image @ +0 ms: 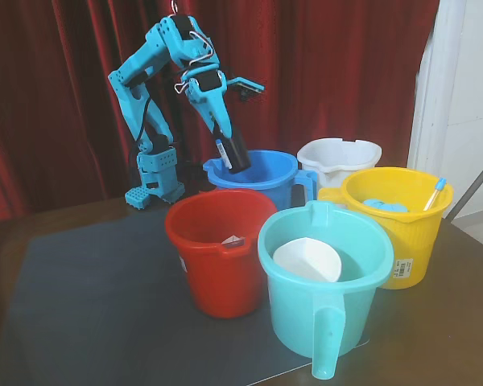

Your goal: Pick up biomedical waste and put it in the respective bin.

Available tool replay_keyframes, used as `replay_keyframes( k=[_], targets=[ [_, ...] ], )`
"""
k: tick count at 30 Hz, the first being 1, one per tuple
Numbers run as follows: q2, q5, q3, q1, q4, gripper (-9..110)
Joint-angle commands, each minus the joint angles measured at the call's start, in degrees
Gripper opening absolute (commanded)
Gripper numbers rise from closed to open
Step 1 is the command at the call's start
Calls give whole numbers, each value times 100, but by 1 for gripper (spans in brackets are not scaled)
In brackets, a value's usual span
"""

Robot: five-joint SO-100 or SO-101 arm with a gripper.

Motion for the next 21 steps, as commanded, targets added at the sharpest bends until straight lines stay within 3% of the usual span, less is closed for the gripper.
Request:
replay_keyframes(
  k=[1,11,15,21],
  targets=[
    [237,18,-18,53,624,5],
    [281,272,-88,0,422,7],
    [229,721,-264,-149,229,16],
    [220,958,-387,-554,62,17]
  ],
)
